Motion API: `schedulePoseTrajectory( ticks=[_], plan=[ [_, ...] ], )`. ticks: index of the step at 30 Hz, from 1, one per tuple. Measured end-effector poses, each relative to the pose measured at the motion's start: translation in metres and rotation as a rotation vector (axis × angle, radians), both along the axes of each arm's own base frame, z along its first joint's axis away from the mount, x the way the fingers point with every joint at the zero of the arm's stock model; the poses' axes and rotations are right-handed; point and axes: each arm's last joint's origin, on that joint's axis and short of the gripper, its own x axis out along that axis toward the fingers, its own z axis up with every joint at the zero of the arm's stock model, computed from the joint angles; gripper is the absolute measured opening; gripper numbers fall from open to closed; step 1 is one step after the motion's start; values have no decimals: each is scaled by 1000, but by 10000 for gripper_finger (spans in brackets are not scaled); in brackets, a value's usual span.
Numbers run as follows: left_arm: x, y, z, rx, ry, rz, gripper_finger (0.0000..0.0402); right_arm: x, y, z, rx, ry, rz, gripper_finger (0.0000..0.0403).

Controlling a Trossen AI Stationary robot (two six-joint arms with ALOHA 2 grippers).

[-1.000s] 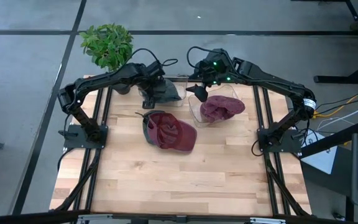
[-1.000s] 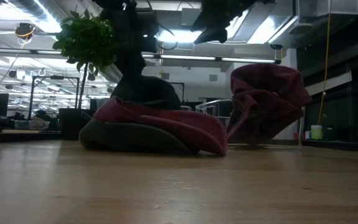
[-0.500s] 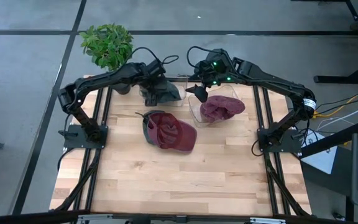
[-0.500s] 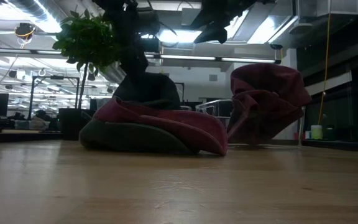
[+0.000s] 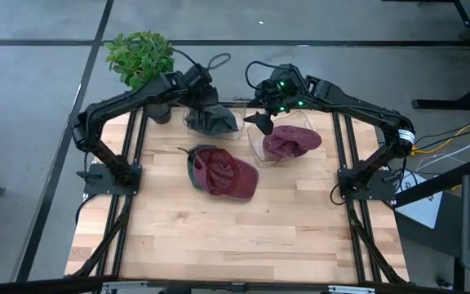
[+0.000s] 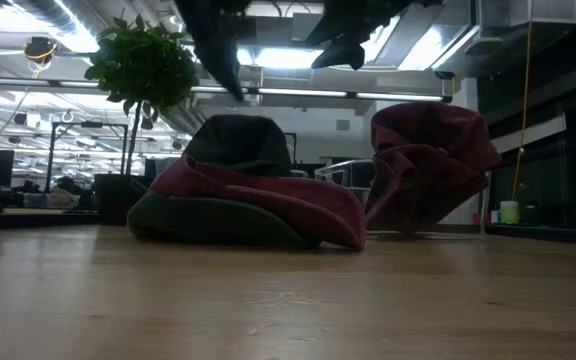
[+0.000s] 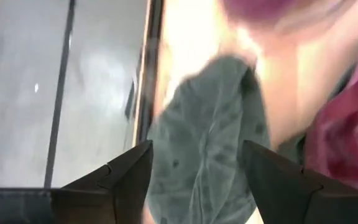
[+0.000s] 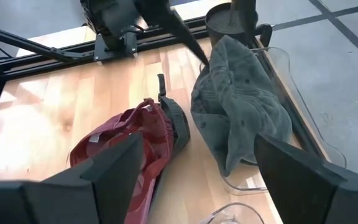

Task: Pick & Place hat
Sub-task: Put the bottom black cap into the left transparent bin

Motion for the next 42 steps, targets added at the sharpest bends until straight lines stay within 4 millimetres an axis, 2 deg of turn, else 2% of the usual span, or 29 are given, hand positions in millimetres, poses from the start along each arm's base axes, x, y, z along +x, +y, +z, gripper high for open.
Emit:
schedulePoseTrajectory(
  ticks=[3, 7, 10, 15, 16, 22, 27, 33, 38, 42],
  plan=[
    [-4, -3, 22, 15, -100, 5, 241, 0, 0, 0, -5, 2, 5, 306],
    [-5, 2, 27, 73, -119, 66, 207, 0, 0, 0, -15, 3, 11, 306],
    [-5, 9, 23, 77, -105, 105, 147, 0, 0, 0, -15, 3, 10, 306],
    [2, 15, 10, -27, -108, 108, 25, 0, 0, 0, -18, 4, 12, 306],
    [4, 15, 8, -42, -106, 102, 13, 0, 0, 0, -19, 4, 12, 306],
    [15, 15, -13, -102, -10, 84, 2, 0, 0, 0, -19, 4, 11, 306],
    [22, 13, -40, -199, 129, 69, 2, 0, 0, 0, -19, 5, 10, 306],
    [18, 11, -74, -238, 208, 76, 2, -1, 0, -1, -25, 12, 9, 306],
    [15, 11, -89, -226, 230, 89, 3, -1, 0, -2, -28, 23, 12, 306],
    [15, 11, -92, -222, 228, 89, 2, -1, 0, -2, -28, 26, 12, 306]
  ],
)
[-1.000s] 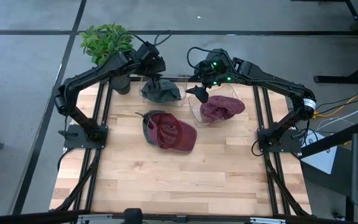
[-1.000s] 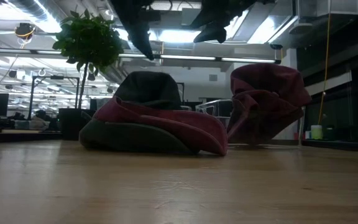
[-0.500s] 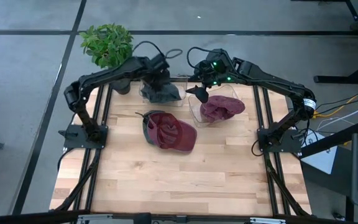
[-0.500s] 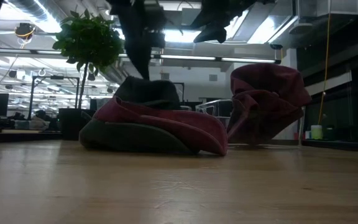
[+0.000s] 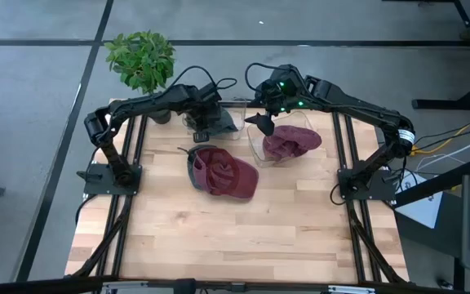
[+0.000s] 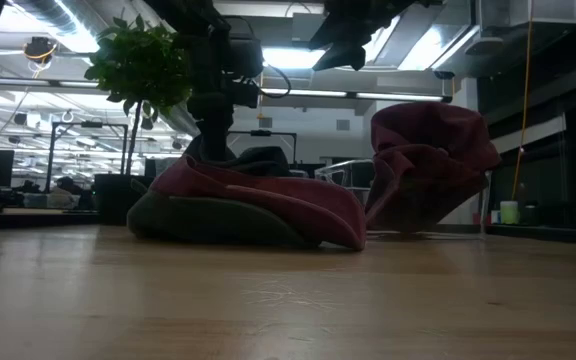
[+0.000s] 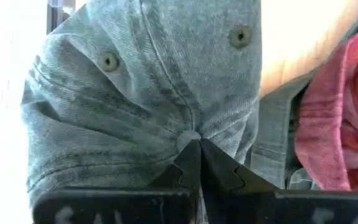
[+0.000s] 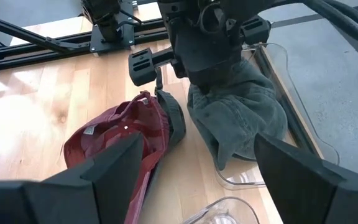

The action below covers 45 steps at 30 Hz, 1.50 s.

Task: Pick & Place hat
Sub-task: Put the bottom black cap into the left transparent bin, then put the red cap into the right transparent bin

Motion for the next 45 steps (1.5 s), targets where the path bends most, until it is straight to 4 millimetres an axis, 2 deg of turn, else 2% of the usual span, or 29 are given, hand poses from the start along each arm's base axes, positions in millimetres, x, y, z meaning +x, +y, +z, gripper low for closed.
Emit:
schedulePoseTrajectory(
  ticks=[3, 8, 13, 17, 20, 24, 30, 35, 39, 45],
  plan=[
    [-2, -1, 4, 12, -13, 16, 6, 0, 0, 0, 0, 1, 0, 306],
    [-15, -10, 35, 63, -107, 24, 24, -1, 1, -2, 10, 21, 0, 306],
    [-35, -28, 71, 45, -264, 14, 60, -2, 1, -3, 20, 40, 0, 306],
    [-46, -51, 94, -55, -406, 4, 101, 0, 9, -5, 50, 53, 7, 306],
    [-51, -72, 107, -135, -479, -47, 132, 3, 27, -9, 63, 106, 64, 306],
    [-56, -103, 115, -193, -479, -152, 160, 7, 56, -13, 70, 169, 159, 306],
    [-56, -142, 109, -263, -361, -242, 168, 12, 99, -17, 16, 236, 255, 306],
    [-51, -166, 104, -333, -305, -179, 168, 15, 127, -22, -8, 270, 282, 306],
    [-51, -182, 104, -346, -293, -150, 168, 21, 146, -47, 20, 266, 307, 306],
    [-52, -200, 104, -356, -275, -183, 166, 18, 167, -108, 46, 320, 234, 306]
  ],
)
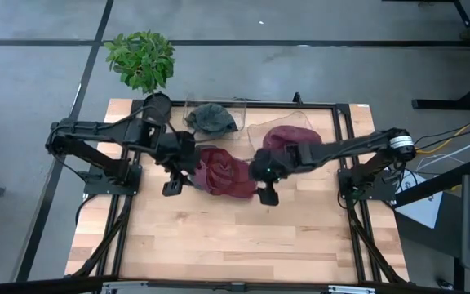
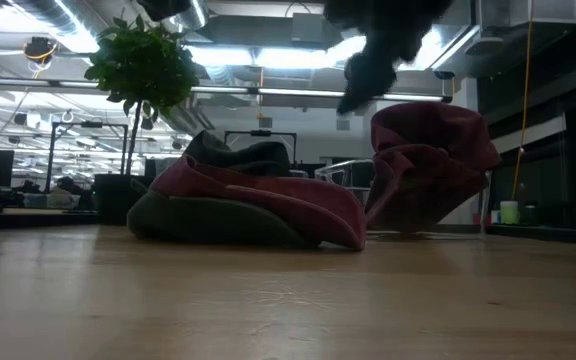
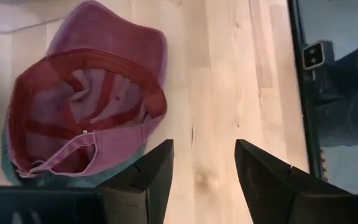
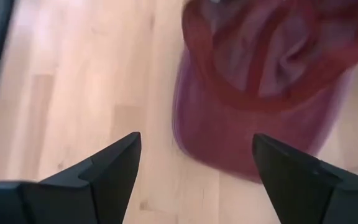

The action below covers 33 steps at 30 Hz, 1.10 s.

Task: Pick & Place hat
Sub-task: Put the red cap into the right transparent bin

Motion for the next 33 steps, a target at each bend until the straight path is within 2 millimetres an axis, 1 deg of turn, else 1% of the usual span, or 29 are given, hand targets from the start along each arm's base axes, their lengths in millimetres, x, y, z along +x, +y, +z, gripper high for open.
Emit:
schedulePoseTrajectory(
  ticks=[4, 7, 11, 13, 16, 22, 26, 30, 33],
  plan=[
    [-2, -4, -1, 83, 7, -24, 161, -2, 8, -32, 11, -53, -50, 306],
    [-5, -4, -3, 127, 31, -42, 159, -7, 9, -54, -24, -79, -71, 306],
    [-6, -4, -4, 137, 51, -52, 161, -12, 8, -72, -24, -103, -86, 306],
    [-6, -4, -4, 145, 49, -66, 161, -14, 8, -78, -27, -105, -81, 306],
    [-6, -3, -4, 158, 48, -58, 159, -14, 10, -78, -36, -117, -67, 306],
    [-6, -2, -4, 174, 49, -38, 158, -9, 22, -83, -41, -143, -56, 306],
    [-6, -2, -4, 161, 55, 1, 159, -3, 31, -98, -36, -127, -61, 306],
    [-6, -2, -4, 161, 55, 12, 156, 2, 30, -114, -62, -102, -113, 306],
    [-6, -2, -4, 161, 54, 12, 155, 4, 30, -123, -83, -84, -119, 306]
  ],
)
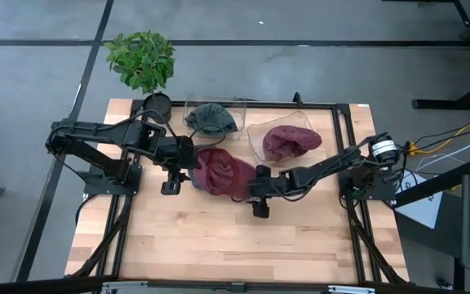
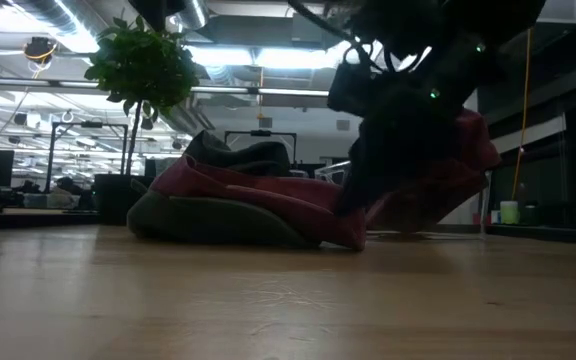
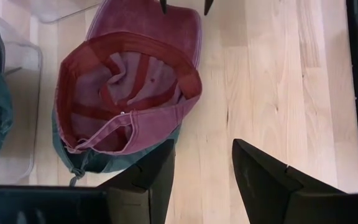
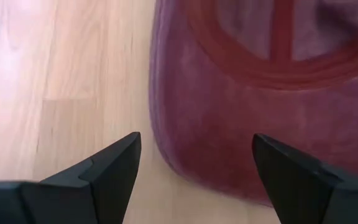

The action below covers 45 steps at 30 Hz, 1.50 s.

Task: Pick & Place hat
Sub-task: Put the red cap into the right transparent bin

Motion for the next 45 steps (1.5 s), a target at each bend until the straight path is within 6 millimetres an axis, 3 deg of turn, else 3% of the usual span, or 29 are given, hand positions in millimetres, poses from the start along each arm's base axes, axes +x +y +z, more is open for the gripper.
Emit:
schedulePoseTrajectory(
  ticks=[9, 13, 17, 23, 26, 31, 38, 45],
  plan=[
    [0, 0, 0, 5, -2, 21, 154, 3, 0, -19, -32, 44, -12, 304],
    [0, 1, 0, 21, -4, 62, 153, 4, -1, -20, -63, 39, -42, 276],
    [0, 1, 0, 14, -4, 85, 155, 5, -1, -18, -56, 36, -50, 211],
    [0, 1, 0, -4, -4, 119, 149, 10, 0, -11, -56, 10, -55, 68],
    [0, 1, 0, -14, -3, 139, 148, 15, 0, -3, -61, -13, -59, 17],
    [0, 0, 0, -38, 0, 127, 147, 25, 3, 14, -57, 34, -41, 31],
    [-3, 0, 6, -61, -44, 144, 131, 37, 6, 54, -100, 124, 9, 14],
    [-16, 2, 17, -76, -108, 161, 99, 42, -2, 100, -51, 62, 59, 15]
  ],
)
